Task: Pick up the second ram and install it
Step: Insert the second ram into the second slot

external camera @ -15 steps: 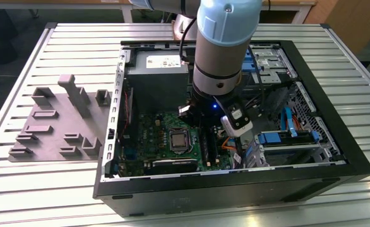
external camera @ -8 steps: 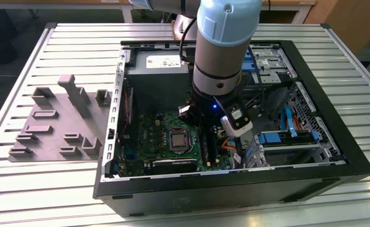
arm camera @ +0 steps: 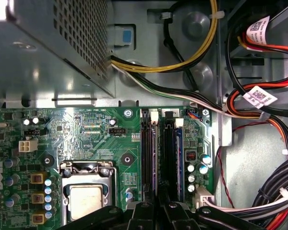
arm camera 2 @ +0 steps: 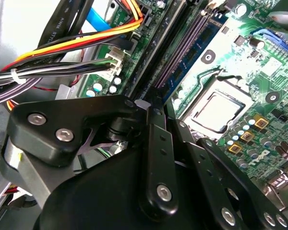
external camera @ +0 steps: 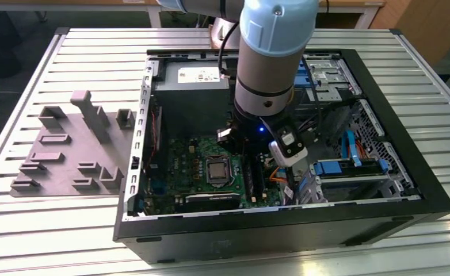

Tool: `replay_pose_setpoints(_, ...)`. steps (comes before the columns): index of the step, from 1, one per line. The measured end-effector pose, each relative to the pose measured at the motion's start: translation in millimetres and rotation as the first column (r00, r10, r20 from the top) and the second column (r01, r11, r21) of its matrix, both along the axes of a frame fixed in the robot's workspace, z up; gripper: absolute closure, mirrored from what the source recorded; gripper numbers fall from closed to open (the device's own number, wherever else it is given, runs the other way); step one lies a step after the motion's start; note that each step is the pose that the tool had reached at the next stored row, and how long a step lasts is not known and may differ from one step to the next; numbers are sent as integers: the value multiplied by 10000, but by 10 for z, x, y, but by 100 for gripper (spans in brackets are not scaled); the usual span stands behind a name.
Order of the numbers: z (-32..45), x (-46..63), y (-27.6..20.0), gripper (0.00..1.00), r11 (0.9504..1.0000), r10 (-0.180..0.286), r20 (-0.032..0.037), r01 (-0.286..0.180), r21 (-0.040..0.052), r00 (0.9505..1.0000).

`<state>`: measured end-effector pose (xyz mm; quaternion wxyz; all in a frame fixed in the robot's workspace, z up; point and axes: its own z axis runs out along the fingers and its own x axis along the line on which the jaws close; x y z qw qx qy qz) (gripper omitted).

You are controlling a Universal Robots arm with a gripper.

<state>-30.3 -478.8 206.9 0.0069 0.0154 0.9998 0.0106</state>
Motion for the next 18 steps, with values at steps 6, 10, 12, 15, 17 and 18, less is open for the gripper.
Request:
replay_pose_setpoints(6, 0, 4, 4, 86, 10000, 39, 0, -39, -4, 10000)
replay_pose_setpoints(10, 1, 4, 6, 86, 10000, 38, -1, -38, -13, 10000)
replay_pose_setpoints(12, 1, 5, 6, 86, 10000, 38, -3, -38, -15, 10000)
replay_pose_setpoints(15, 1, 8, 6, 86, 10000, 60, -4, -60, -14, 10000)
replay_pose_setpoints(17, 0, 9, 6, 86, 10000, 72, -5, -72, -16, 10000)
replay_pose_setpoints(18, -5, 9, 7, 86, 10000, 73, -6, -73, -14, 10000)
